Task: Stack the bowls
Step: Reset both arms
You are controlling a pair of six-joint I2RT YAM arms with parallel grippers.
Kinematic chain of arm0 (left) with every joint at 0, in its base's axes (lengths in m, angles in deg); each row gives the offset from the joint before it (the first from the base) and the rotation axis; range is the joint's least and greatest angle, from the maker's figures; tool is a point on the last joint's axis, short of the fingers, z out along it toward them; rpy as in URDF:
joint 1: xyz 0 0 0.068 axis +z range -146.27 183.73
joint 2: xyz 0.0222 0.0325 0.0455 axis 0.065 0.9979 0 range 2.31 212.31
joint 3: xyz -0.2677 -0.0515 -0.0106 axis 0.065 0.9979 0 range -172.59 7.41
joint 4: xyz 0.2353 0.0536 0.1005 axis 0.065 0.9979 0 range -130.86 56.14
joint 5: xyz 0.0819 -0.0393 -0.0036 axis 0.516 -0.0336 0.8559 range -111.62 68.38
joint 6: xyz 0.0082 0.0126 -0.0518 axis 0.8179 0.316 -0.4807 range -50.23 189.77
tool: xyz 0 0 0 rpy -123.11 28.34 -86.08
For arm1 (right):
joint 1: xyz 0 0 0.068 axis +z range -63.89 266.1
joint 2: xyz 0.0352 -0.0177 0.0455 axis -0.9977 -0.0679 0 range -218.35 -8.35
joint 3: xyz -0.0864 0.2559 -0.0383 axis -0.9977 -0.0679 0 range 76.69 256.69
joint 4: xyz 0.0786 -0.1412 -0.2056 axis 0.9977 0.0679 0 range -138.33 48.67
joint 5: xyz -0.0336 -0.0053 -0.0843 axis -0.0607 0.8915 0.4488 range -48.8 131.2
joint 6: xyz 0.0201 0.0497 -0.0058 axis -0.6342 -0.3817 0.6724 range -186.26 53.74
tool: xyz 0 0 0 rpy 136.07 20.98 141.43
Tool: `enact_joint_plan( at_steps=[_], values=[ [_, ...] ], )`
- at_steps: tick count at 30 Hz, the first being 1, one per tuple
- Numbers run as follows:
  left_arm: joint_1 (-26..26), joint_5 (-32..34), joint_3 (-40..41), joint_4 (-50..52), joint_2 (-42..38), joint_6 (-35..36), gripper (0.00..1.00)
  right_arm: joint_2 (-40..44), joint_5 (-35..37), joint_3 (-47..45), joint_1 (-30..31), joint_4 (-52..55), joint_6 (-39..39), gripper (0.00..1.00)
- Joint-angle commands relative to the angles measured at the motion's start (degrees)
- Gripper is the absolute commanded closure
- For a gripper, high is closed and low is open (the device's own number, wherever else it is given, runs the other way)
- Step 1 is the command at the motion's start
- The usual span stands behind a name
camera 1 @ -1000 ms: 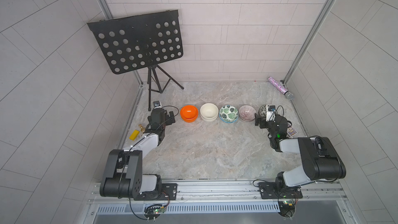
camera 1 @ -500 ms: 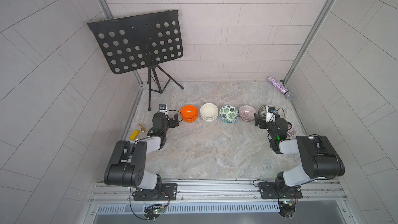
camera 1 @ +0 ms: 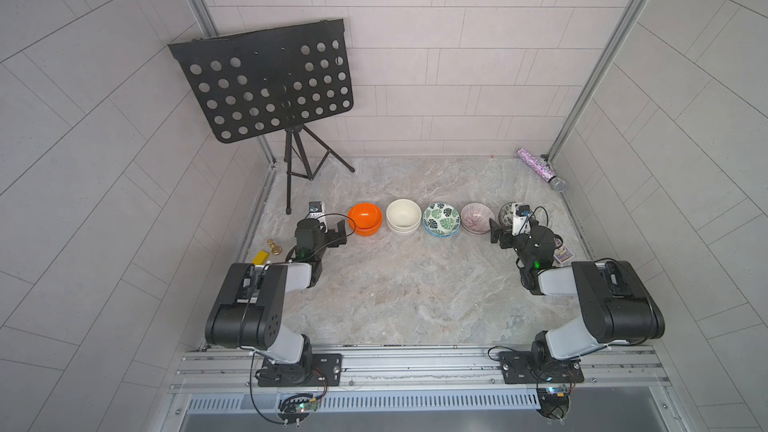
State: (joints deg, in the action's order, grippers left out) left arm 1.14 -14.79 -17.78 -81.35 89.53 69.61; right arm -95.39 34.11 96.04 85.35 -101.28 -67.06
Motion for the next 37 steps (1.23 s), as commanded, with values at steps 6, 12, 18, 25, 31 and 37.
enact_joint_plan(
  at_steps=[6,12,18,25,31,37],
  values=[
    [0.30,-0.63,-0.65,-0.91,0.39,0.17,0.00,-0.56,3.85,2.40,-0.04,3.63,-1.42,0.00],
    [0.29,-0.67,-0.65,-0.94,0.37,0.21,0.00,-0.67,4.18,2.68,-0.21,4.09,-1.82,0.00],
    [0.28,-0.63,-0.65,-0.92,0.36,0.17,0.00,-0.67,4.13,2.70,-0.21,4.09,-1.80,0.00],
    [0.31,-0.61,-0.65,-0.91,0.39,0.19,0.00,-0.71,4.12,2.70,-0.13,4.08,-1.75,0.00],
    [0.39,-0.67,-1.05,-0.52,0.70,0.16,0.00,-0.72,4.11,2.71,-0.13,4.08,-1.77,0.00],
    [0.55,-0.86,-0.84,-0.66,0.49,-0.01,0.00,-0.66,4.11,2.71,-0.21,4.08,-1.76,0.00]
  ],
)
